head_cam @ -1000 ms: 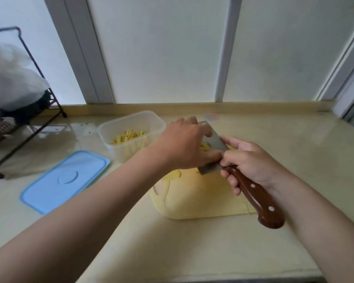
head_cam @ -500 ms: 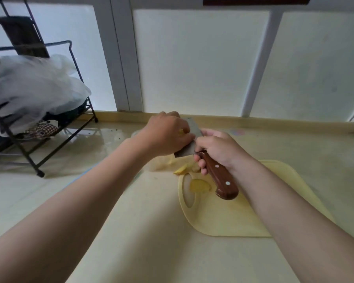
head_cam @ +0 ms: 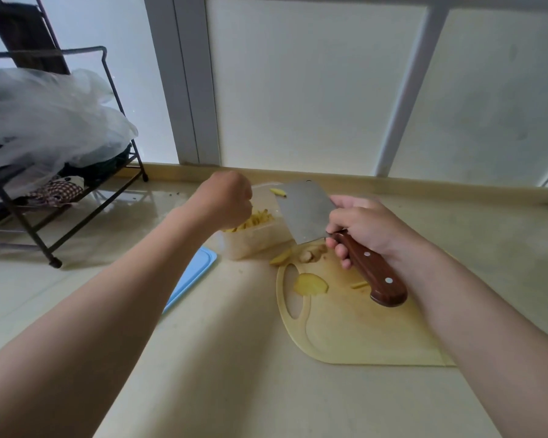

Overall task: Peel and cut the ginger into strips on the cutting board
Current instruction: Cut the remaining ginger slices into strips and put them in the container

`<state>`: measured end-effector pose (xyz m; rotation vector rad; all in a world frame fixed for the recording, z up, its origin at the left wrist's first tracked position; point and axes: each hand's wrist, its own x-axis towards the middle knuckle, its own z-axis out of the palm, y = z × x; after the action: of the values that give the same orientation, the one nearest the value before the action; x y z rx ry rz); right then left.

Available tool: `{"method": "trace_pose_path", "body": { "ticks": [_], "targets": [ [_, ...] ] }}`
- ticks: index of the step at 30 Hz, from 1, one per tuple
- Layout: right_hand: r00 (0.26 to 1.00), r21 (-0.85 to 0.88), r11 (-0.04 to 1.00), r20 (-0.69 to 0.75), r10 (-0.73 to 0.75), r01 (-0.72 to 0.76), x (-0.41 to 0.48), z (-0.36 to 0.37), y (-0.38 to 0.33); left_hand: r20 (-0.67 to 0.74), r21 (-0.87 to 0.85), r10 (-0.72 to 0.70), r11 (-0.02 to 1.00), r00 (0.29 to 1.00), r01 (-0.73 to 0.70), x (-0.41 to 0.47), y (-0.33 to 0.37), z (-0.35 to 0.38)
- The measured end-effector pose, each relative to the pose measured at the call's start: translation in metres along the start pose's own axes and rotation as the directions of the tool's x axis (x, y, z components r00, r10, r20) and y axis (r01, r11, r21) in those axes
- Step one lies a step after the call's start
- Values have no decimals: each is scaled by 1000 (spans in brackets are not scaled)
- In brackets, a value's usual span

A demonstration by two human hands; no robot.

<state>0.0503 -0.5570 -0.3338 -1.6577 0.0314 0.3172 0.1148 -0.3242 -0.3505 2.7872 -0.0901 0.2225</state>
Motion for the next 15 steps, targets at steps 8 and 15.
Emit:
{"method": "trace_pose_path", "body": {
  "ticks": [8,15],
  "targets": [
    [1000,-60,998,31,5,-3,-14,-11,-1,-65,-63,340,937,938,-344,-13,33,2],
    [999,-64,998,41,-5,7,-23,-17,-2,74,203,202,956,977,-213,-15,30,2]
  ]
}}
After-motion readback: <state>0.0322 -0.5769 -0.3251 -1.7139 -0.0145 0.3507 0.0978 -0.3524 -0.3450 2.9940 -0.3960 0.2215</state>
